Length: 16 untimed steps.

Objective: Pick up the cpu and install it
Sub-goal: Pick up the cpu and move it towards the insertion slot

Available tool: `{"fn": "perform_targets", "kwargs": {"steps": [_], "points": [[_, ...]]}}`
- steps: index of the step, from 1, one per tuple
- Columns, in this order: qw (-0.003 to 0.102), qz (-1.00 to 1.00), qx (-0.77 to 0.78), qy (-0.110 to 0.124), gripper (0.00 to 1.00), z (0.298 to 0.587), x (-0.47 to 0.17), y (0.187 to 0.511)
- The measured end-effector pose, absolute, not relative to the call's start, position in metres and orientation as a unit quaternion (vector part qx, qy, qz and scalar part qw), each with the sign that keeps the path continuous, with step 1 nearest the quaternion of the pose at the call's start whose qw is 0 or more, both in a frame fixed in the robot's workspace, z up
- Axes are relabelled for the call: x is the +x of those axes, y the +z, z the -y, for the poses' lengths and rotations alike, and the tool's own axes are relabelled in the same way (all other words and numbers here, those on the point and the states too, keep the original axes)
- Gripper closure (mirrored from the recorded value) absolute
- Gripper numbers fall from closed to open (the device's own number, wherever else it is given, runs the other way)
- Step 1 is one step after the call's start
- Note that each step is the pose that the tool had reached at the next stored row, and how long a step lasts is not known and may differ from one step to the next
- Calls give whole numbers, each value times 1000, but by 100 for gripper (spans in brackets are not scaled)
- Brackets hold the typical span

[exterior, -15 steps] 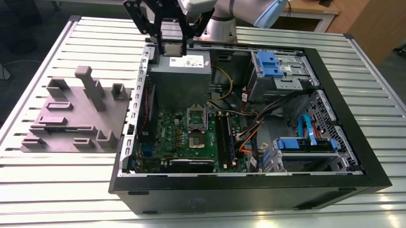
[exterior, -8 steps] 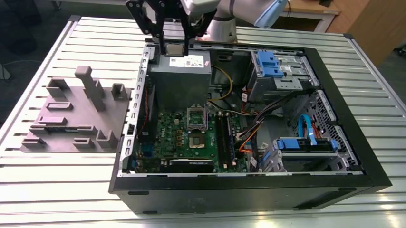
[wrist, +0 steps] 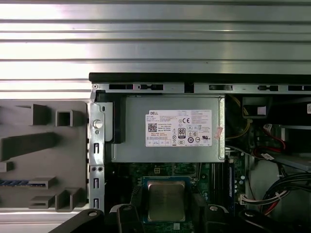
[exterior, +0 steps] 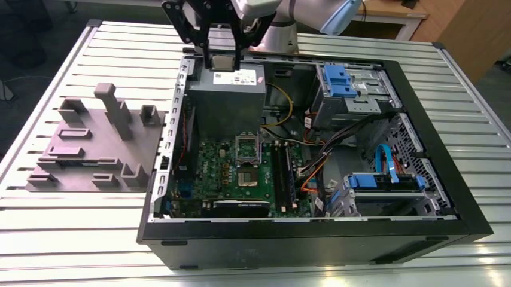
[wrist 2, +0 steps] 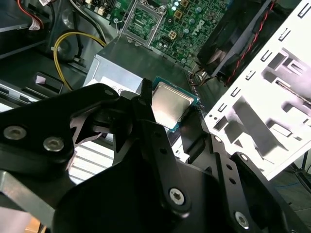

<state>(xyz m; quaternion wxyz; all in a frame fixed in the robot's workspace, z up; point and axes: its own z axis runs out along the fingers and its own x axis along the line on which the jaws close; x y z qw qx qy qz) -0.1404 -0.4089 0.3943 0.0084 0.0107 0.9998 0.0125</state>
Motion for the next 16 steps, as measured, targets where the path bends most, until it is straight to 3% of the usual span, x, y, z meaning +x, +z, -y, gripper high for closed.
{"fn": "perform_targets", "kwargs": {"steps": [16], "points": [[8,-1000,11,12,53,415,-133,394]]}}
